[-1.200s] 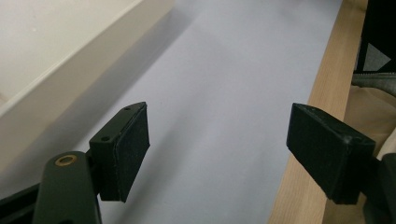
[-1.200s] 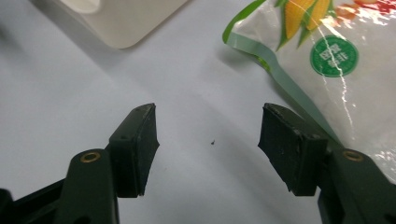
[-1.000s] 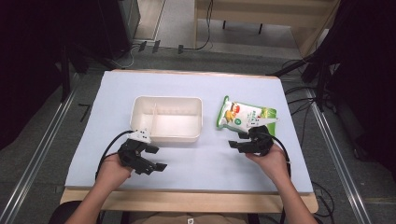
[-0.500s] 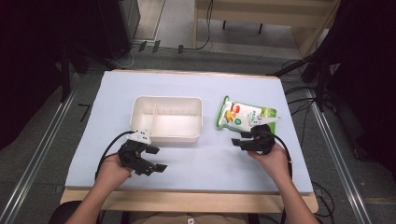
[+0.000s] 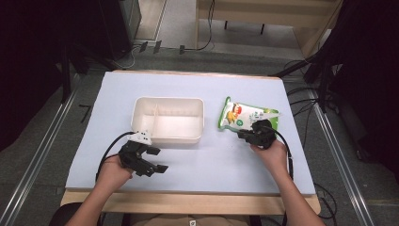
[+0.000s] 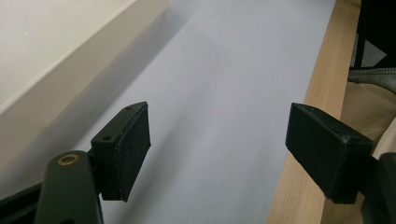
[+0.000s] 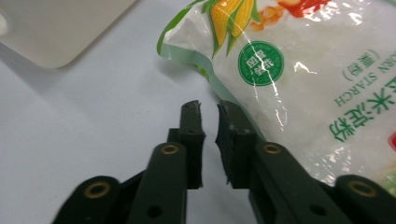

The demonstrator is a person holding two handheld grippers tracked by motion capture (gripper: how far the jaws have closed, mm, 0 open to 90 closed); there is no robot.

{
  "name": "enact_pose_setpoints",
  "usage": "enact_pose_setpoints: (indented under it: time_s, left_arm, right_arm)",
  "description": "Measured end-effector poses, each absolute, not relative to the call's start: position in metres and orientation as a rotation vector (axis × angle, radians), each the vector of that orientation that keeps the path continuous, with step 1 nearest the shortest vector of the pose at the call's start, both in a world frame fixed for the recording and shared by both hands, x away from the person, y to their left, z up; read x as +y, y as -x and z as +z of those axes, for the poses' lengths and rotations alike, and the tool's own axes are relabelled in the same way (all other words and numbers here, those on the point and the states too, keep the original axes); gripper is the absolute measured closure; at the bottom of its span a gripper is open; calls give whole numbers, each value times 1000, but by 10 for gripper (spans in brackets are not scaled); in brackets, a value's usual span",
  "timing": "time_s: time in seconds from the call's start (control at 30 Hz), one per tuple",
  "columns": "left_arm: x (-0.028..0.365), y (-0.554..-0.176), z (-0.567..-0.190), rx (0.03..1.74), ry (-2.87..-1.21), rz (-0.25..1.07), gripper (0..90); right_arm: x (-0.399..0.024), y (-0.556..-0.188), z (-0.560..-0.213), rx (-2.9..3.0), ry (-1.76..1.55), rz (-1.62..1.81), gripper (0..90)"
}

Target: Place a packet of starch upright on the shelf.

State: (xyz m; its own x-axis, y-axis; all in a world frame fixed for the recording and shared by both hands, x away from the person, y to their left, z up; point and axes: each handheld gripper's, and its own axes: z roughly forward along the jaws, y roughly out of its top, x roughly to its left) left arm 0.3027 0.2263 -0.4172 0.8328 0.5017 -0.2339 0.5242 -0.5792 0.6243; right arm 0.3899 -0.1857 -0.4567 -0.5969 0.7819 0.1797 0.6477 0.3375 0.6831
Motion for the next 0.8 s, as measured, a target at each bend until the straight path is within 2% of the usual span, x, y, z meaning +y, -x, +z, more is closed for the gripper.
enact_pose_setpoints:
  time_s: [0.13,0.8]
  left_arm:
    - [227,-303,-417,748,-2286,-45,228]
    - [230,-300,-416,751,-2283,-38,229]
  right_arm:
    - [-182,-403,-470,2437,-1350,1005,899]
    - [-218,-417,-471,2343,-1512,975,900]
